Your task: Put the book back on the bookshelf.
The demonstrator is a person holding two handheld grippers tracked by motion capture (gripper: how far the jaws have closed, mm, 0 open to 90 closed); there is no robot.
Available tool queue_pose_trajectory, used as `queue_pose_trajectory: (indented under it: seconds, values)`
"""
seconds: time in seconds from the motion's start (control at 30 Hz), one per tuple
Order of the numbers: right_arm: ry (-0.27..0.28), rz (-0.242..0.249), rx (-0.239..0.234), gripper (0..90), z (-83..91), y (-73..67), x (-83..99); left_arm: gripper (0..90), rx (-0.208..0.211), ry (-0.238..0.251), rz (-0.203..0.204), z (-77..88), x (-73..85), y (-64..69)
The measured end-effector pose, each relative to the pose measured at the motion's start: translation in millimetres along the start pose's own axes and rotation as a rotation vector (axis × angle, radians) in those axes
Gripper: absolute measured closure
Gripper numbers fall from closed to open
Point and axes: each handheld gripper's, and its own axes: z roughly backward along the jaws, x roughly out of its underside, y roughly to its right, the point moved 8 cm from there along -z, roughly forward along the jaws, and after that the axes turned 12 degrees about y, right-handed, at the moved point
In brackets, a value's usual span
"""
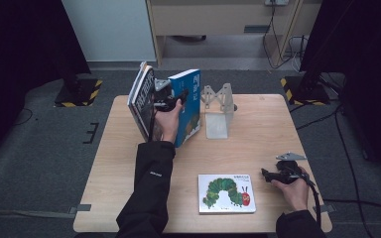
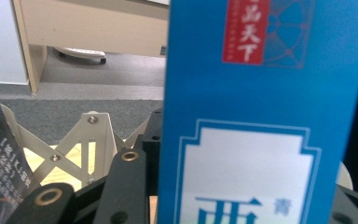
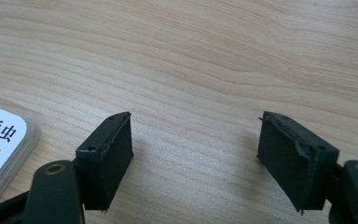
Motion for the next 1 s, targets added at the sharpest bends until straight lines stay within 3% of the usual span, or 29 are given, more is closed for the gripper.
queue_pose_trajectory:
  seconds: [0.23, 0.4, 0.43, 0.53, 0.63, 0.8, 0.9, 1.0]
  values:
    - [0.005, 0.004, 0.003, 26.4, 0.0, 1.0, -0.2, 59.3, 0.034, 0.015, -0.010, 3.9, 5.6, 6.2]
    - [0.006, 0.003, 0.000, 26.2, 0.7, 0.4, -0.4, 59.4, 0.064, -0.020, -0.041, 11.7, 10.9, 13.4]
    - [0.006, 0.003, 0.000, 26.2, 0.7, 0.4, -0.6, 59.5, 0.068, -0.036, -0.062, 16.2, 14.3, 16.3]
    - [0.007, 0.001, 0.000, 26.2, 0.7, 0.4, -0.8, 59.8, 0.089, -0.045, -0.043, 24.7, 18.9, 15.4]
    - [0.004, 0.003, -0.003, 26.2, 0.4, 0.1, -0.8, 59.9, 0.080, -0.057, -0.070, 35.7, 21.3, 11.0]
    - [0.000, 0.009, -0.006, 26.2, -0.5, -1.1, -0.5, 59.9, 0.081, -0.069, -0.081, 50.0, 25.1, 7.8]
    - [-0.002, 0.006, -0.004, 26.2, -0.5, -1.4, -0.5, 59.9, 0.082, -0.096, -0.130, 63.7, 28.3, 10.8]
    - [-0.007, 0.013, -0.007, 26.2, 0.1, -2.0, 0.1, 59.9, 0.078, -0.109, -0.144, 72.8, 31.5, 11.7]
